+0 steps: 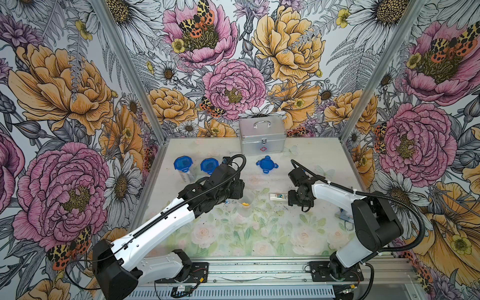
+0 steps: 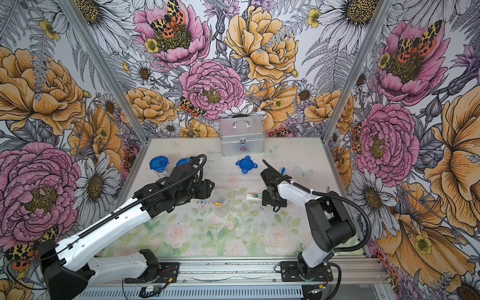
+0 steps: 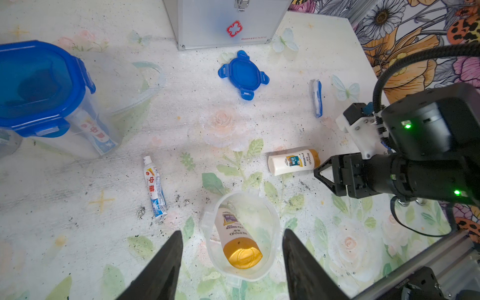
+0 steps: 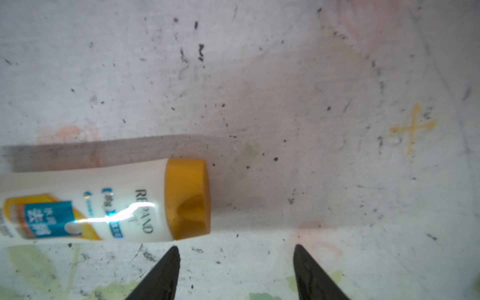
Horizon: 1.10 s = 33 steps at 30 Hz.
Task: Pack away toiletry kits
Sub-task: Adjust the toiletry item at the center of the board.
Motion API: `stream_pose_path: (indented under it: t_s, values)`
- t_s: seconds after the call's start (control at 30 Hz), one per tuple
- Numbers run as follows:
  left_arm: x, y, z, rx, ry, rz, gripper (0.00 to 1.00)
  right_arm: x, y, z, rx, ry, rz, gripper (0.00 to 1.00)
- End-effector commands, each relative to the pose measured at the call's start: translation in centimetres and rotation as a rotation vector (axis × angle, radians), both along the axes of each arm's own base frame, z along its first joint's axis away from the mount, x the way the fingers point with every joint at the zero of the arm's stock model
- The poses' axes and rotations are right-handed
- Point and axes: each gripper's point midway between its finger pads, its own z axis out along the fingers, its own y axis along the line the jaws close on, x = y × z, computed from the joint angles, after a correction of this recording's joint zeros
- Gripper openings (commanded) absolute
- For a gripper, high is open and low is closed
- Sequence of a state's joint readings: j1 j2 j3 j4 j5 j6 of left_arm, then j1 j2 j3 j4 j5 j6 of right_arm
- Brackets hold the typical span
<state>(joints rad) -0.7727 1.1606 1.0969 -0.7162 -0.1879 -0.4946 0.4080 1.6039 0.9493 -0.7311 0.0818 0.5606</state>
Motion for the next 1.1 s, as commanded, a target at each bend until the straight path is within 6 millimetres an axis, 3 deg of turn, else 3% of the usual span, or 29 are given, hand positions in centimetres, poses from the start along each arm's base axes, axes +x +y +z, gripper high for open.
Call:
stream_pose_path:
  t_s: [0.0,0.2,0.37,0.63,1.07]
  values:
    - [0.0,-0.6,1.2,-0.026,-0.014,-0.022,0.61,0.0,1.1,1.6,0.066,-0.029,-0.026,0.68]
    - [-0.1,-0.3,1.2,-0.027,-0.014,-0.017,0.62,0.1,4.3,1.7,0.271,-0.039,-0.138,0.63]
    - [-0.4,0.0,1.1,-0.025,-0.020,-0.016,0.63,1.5,6.0,1.1,0.337,-0.025,-0.164,0.63]
    - [-0.9,1.5,1.2,-0.037,-0.029,0.003,0.63,4.3,7.1,-0.1,0.321,-0.019,-0.166,0.64]
    - [-1.0,2.6,0.9,-0.035,-0.023,0.024,0.64,7.7,7.3,-1.2,0.269,-0.042,-0.212,0.89]
